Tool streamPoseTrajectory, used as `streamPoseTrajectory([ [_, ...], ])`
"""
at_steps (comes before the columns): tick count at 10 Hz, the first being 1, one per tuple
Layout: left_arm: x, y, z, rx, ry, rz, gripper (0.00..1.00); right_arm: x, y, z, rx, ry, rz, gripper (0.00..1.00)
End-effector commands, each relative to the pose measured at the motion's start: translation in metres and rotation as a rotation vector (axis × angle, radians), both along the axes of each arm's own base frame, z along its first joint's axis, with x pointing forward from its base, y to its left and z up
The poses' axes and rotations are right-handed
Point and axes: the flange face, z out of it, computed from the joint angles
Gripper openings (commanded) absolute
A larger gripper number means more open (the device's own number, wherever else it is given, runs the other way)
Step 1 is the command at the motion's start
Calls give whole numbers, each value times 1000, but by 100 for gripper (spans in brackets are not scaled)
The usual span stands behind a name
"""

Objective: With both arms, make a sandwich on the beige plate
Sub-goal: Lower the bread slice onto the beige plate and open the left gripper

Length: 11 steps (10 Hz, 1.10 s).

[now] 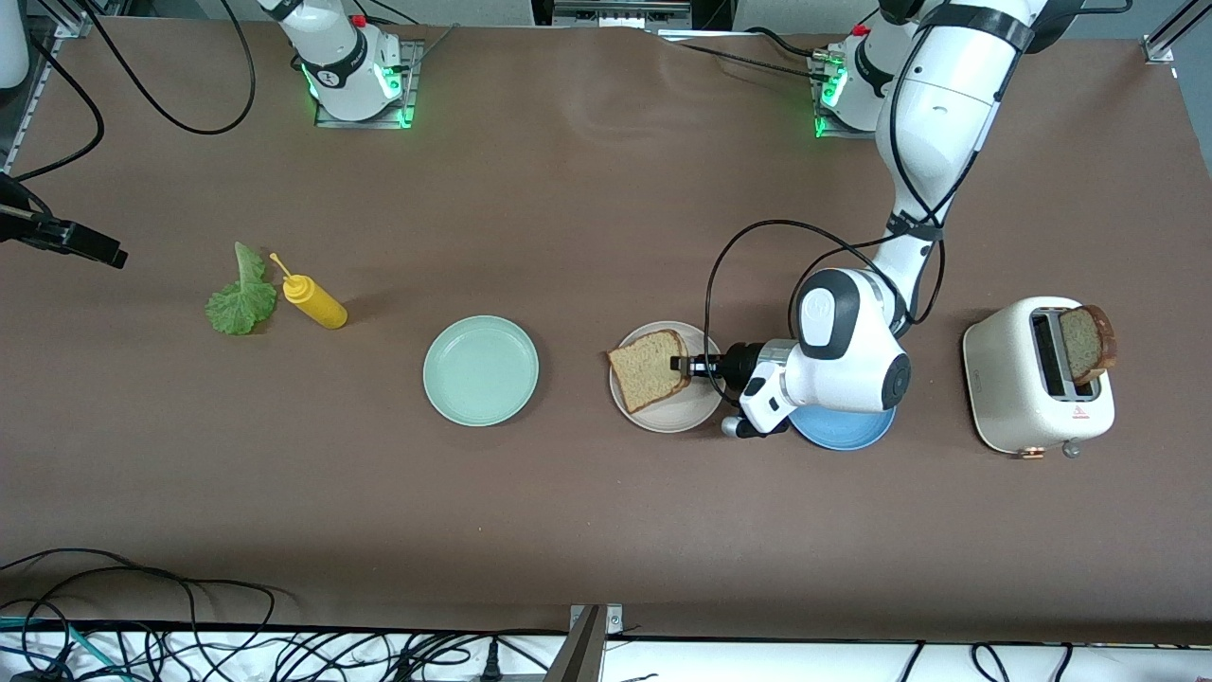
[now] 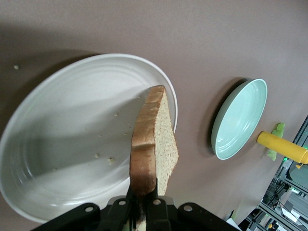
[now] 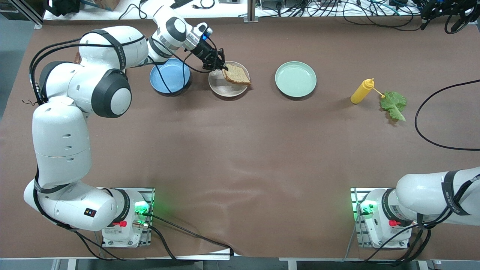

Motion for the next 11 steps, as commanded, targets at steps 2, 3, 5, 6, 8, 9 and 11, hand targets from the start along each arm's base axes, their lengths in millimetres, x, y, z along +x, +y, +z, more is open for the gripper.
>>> streamPoseTrajectory([
  [2,2,2,13,-7,0,-21,0,-2,-1,2,19,0,8,100],
  [3,6,10,19,-1,5,-15,0,-2,-2,2,21,0,6,100],
  [5,17,41,46,-6,51,-65,0,-2,-1,2,19,0,8,100],
  [6,17,45,59,-13,56,-84,0,-2,-1,3,20,-2,8,100],
  [8,16,46,51,-13,64,-86,0,-2,-2,3,20,-2,6,100],
  [9,14,41,43,-12,74,-86,0,-2,-2,2,21,0,6,100],
  [11,17,38,38,3,43,-55,0,-2,-2,3,20,-2,6,100],
])
